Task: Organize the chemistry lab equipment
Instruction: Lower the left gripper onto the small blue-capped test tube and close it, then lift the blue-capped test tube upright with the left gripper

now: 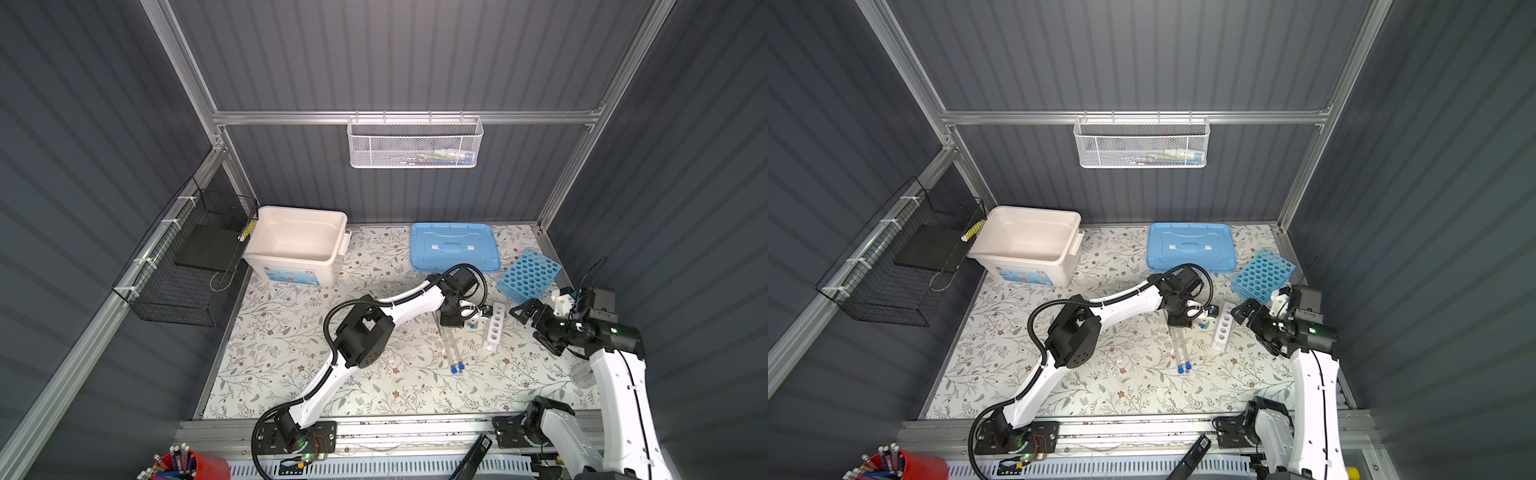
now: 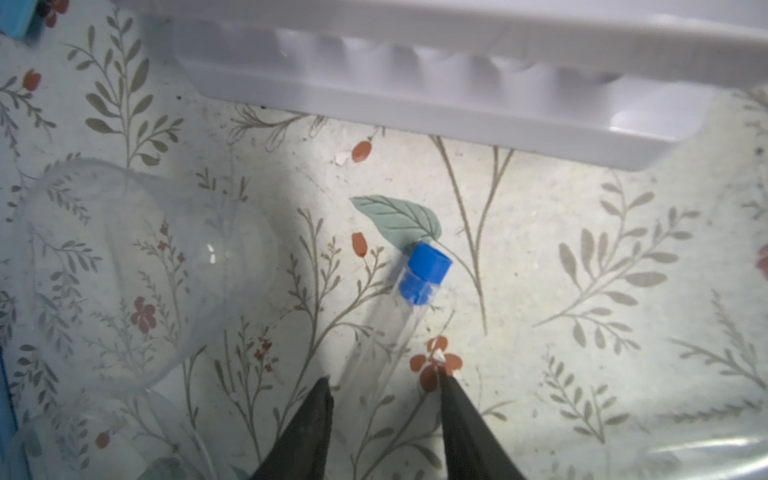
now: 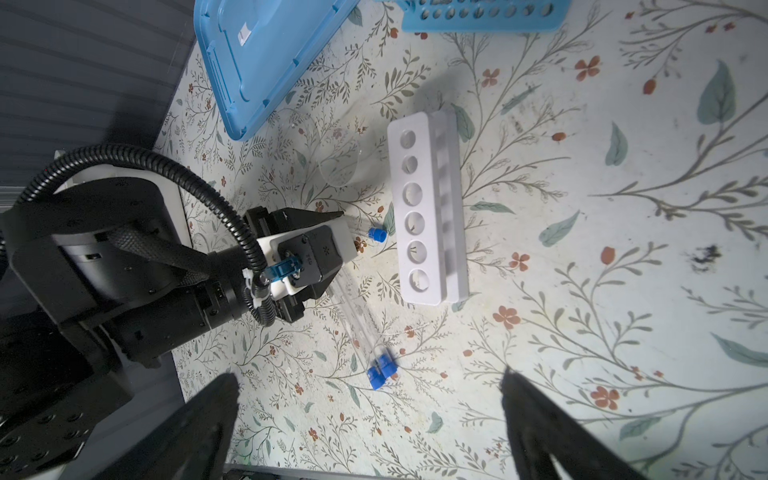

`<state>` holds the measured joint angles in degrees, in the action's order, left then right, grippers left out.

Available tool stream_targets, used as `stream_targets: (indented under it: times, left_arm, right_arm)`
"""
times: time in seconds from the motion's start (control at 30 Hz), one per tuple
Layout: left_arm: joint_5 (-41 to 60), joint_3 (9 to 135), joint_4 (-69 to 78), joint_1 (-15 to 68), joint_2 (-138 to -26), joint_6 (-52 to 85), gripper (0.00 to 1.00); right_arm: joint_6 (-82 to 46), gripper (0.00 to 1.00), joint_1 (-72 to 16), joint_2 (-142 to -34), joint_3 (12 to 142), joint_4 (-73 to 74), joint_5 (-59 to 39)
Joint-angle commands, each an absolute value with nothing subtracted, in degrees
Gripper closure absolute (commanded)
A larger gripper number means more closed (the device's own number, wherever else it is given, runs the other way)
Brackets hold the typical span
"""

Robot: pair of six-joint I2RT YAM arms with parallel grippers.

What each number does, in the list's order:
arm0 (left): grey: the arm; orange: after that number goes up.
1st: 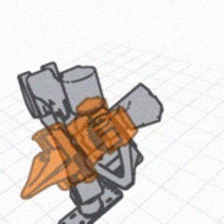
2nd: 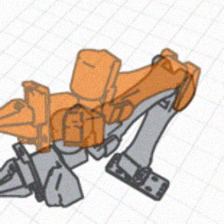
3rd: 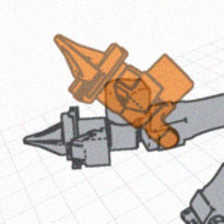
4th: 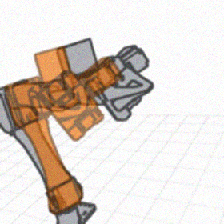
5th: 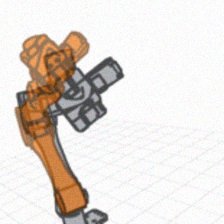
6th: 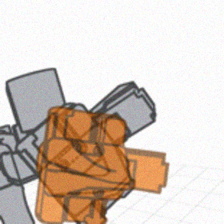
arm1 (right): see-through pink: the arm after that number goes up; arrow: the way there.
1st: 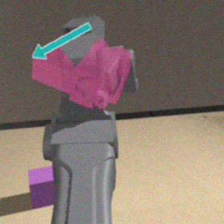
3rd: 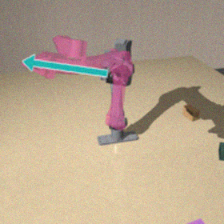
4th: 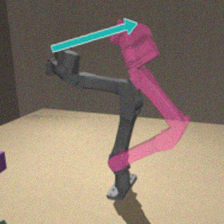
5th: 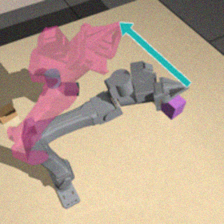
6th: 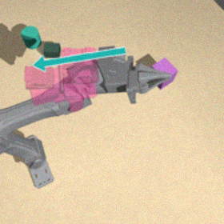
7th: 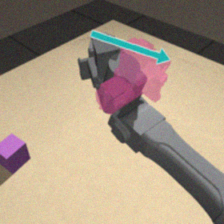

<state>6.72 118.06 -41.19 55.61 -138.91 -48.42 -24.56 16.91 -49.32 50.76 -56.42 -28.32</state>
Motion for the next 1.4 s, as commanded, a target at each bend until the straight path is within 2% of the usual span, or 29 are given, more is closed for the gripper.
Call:
stream_targets:
  times: [0.0, 0.23, 1.37]
  left_arm:
    - [8.3, 118.6, -43.6, 55.7, -140.5, -49.2, 0.60]
    - [7.7, 118.7, -45.2, 55.6, -140.9, -49.2, 0.71]
    - [9.8, 114.5, -41.9, 55.8, -138.3, -43.7, 0.89]
  right_arm:
    - [-23.5, 0.01, 17.2, -48.9, 50.9, -57.6, -29.3]
    - [-23.4, 0.01, 17.9, -48.6, 51.2, -57.9, -29.5]
    - [-24.8, 0.01, 18.5, -48.1, 51.1, -57.5, -32.3]
